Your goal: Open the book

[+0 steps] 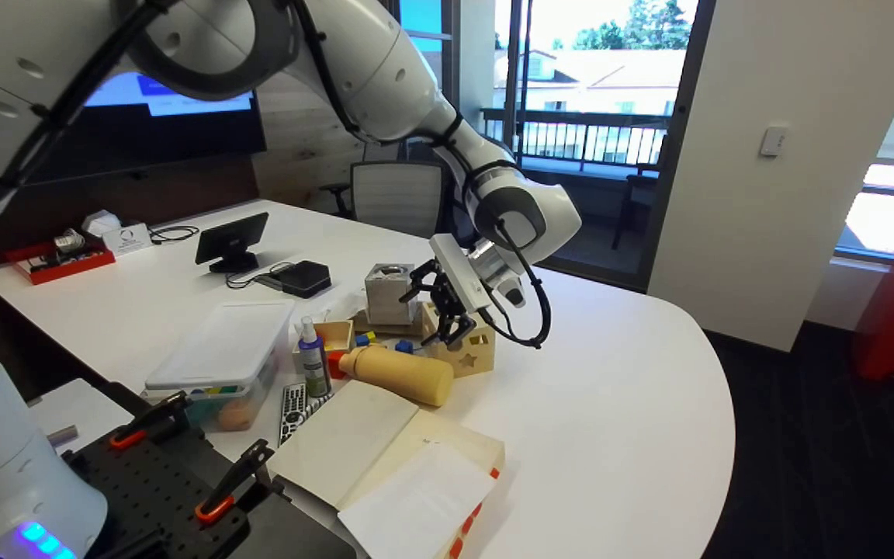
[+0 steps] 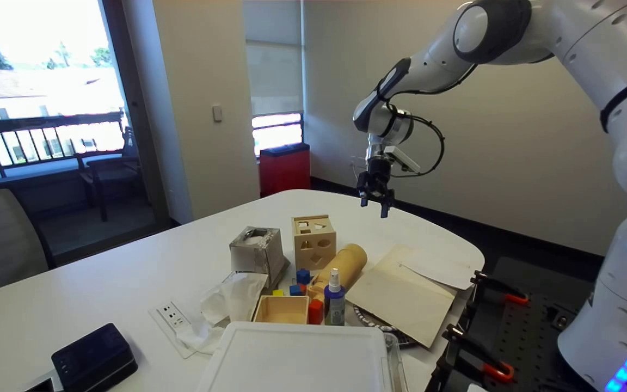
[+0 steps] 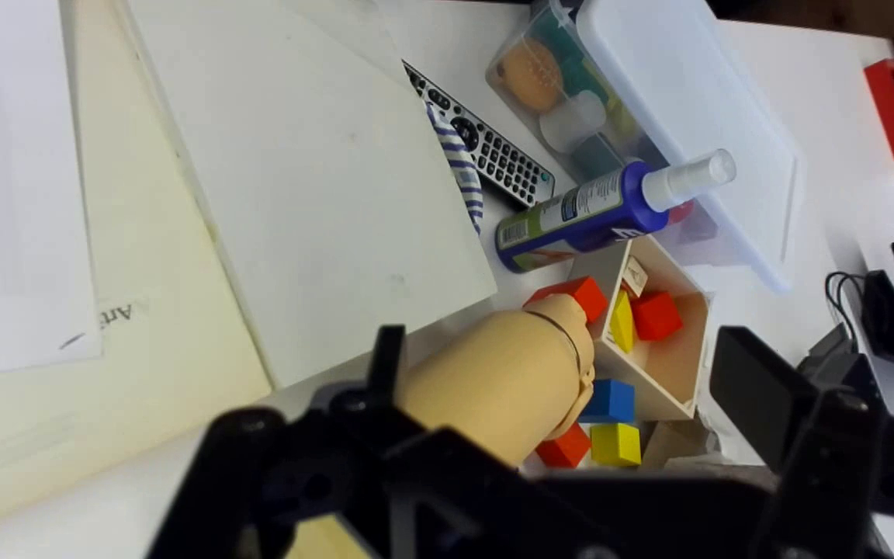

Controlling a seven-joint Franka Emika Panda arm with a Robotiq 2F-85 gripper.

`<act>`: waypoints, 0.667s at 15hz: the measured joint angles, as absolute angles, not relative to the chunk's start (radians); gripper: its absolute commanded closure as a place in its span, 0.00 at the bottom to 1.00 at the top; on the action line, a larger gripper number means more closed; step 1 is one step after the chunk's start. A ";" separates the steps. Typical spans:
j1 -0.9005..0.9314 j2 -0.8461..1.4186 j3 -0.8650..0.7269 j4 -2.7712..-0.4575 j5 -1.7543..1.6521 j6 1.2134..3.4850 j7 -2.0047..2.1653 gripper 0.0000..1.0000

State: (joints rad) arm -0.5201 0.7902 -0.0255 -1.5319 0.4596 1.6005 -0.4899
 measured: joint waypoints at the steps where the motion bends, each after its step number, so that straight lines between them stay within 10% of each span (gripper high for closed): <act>1: -0.517 0.768 -0.028 -1.559 0.460 1.623 -0.490 0.00; 10: -0.488 0.661 -0.050 -1.727 0.460 1.763 -0.490 0.00</act>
State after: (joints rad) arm -0.4878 0.6613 -0.0501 -1.7270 0.4596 1.7629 -0.4899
